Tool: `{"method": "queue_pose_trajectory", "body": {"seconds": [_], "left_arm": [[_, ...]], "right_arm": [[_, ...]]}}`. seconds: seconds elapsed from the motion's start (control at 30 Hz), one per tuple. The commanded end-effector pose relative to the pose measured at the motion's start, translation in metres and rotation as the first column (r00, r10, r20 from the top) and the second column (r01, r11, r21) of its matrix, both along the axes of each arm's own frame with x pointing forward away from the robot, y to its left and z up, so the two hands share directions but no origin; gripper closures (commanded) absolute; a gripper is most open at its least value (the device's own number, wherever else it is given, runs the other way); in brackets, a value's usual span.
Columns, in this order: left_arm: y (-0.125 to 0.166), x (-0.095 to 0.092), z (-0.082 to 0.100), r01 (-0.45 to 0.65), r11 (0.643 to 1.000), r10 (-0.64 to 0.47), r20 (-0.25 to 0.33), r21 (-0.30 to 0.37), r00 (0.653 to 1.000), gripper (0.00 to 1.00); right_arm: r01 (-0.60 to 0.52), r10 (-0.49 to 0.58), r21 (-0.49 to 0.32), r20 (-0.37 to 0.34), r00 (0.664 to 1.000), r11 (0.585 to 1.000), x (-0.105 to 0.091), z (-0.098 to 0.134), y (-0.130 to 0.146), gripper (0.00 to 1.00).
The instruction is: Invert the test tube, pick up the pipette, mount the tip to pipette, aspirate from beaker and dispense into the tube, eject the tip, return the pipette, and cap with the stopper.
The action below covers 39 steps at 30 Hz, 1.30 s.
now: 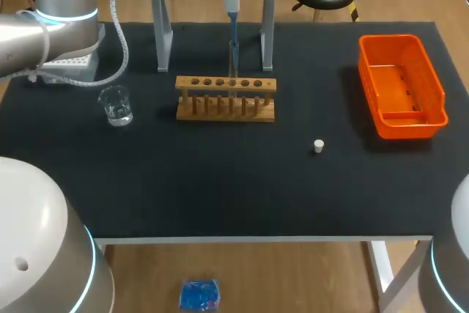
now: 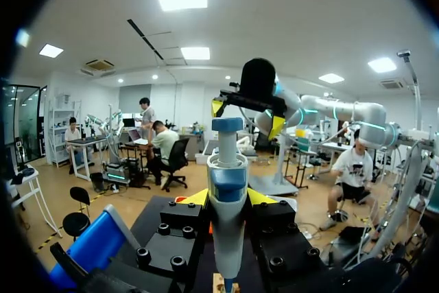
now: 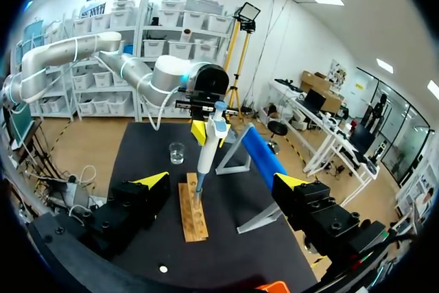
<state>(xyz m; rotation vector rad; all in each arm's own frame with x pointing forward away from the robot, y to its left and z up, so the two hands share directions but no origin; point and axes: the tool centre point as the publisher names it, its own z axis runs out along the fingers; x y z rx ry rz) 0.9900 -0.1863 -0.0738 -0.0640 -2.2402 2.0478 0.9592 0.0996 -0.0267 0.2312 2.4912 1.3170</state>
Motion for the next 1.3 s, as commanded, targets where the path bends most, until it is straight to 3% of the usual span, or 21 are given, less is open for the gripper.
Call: {"method": "queue_pose_trajectory", "body": {"seconds": [0.03,0.2,0.43,0.97,1.07,1.13,1.17,1.2,1.27,1.3], "left_arm": [[0.0,0.0,0.0,0.0,1.0,0.0,0.0,0.0,1.0,1.0],[0.0,0.0,0.0,0.0,1.0,0.0,0.0,0.0,1.0,1.0],[0.0,0.0,0.0,0.0,1.0,0.0,0.0,0.0,1.0,1.0],[0.0,0.0,0.0,0.0,1.0,0.0,0.0,0.0,1.0,1.0],[0.0,0.0,0.0,0.0,1.0,0.0,0.0,0.0,1.0,1.0],[0.0,0.0,0.0,0.0,1.0,0.0,0.0,0.0,1.0,1.0],[0.0,0.0,0.0,0.0,1.0,0.0,0.0,0.0,1.0,1.0],[0.0,0.0,0.0,0.0,1.0,0.0,0.0,0.0,1.0,1.0],[0.0,0.0,0.0,0.0,1.0,0.0,0.0,0.0,1.0,1.0],[0.0,0.0,0.0,0.0,1.0,0.0,0.0,0.0,1.0,1.0]], "right_arm": [[0.015,-0.015,-0.019,-0.011,1.0,1.0,-0.007,0.005,0.004,0.0],[0.026,-0.026,-0.023,-0.02,0.999,0.999,-0.012,0.01,0.01,0.0],[0.068,-0.068,-0.001,-0.104,0.992,0.998,-0.005,0.016,0.023,0.0],[0.079,-0.073,0.031,-0.167,0.983,0.996,0.008,0.033,0.079,0.0],[0.083,-0.074,0.04,-0.177,0.981,0.996,0.011,0.035,0.086,0.16],[0.082,-0.073,0.044,-0.181,0.981,0.996,0.013,0.036,0.09,0.52],[0.083,-0.072,0.05,-0.187,0.98,0.995,0.014,0.036,0.091,0.56],[0.083,-0.071,0.053,-0.188,0.98,0.995,0.014,0.036,0.093,0.67],[0.083,-0.071,0.055,-0.19,0.979,0.995,0.016,0.036,0.096,1.0],[0.083,-0.071,0.059,-0.195,0.978,0.995,0.016,0.036,0.097,1.0]]}}
